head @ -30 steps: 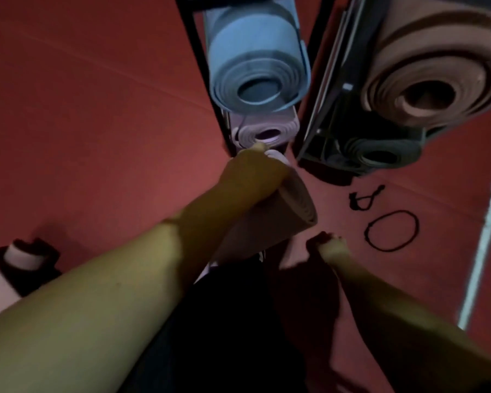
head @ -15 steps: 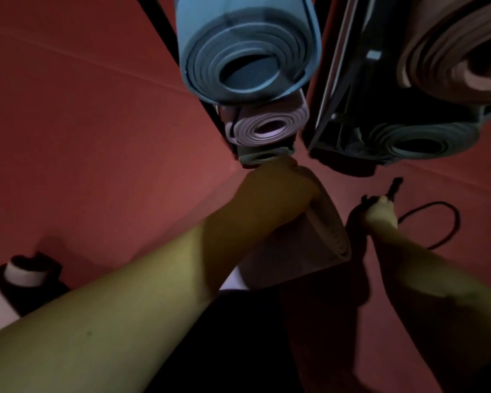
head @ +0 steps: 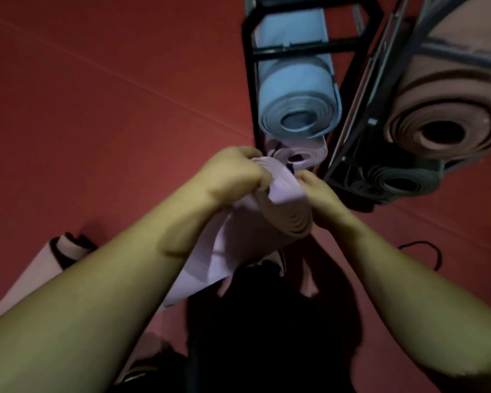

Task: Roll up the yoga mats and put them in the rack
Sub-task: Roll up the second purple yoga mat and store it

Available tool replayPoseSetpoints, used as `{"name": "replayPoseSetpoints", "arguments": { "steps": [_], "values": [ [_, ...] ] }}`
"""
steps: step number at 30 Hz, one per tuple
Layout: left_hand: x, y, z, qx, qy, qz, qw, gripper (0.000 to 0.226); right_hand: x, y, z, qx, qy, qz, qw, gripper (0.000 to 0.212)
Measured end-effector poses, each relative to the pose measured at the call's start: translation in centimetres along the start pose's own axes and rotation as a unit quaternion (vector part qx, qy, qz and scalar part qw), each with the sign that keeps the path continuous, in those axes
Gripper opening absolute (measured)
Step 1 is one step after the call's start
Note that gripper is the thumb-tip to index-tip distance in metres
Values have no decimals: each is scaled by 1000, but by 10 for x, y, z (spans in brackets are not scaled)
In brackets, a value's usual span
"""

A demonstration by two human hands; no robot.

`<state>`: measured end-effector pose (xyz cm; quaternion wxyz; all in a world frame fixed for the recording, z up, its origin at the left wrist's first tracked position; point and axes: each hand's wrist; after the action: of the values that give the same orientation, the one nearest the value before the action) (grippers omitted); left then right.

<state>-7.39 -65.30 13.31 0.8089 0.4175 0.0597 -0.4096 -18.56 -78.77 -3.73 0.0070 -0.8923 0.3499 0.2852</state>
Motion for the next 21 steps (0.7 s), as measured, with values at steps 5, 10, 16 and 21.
{"name": "replayPoseSetpoints", "arguments": {
  "steps": [5,10,16,21],
  "values": [
    [-75,55,-11,-24,11,49,998,38,-85,-49,-110,79,82,-89,989,12],
    [-153,108,-43,-74,9,161,984,43,-158,-90,-166,61,109,-152,980,17],
    [-254,146,-96,-144,-8,232,962,42,-249,-145,-210,-27,144,-241,959,16],
    [-315,149,-140,-218,-16,278,935,47,-305,-188,-213,-113,182,-263,941,12]
  ]
}}
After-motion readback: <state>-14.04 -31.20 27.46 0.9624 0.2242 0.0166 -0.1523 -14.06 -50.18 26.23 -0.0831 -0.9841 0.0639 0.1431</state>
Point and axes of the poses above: each hand's wrist, its own x-axis towards the middle knuckle, its own y-axis out of the back of the hand, z = x × y, and after that the axes turned 6 degrees about z, right-handed
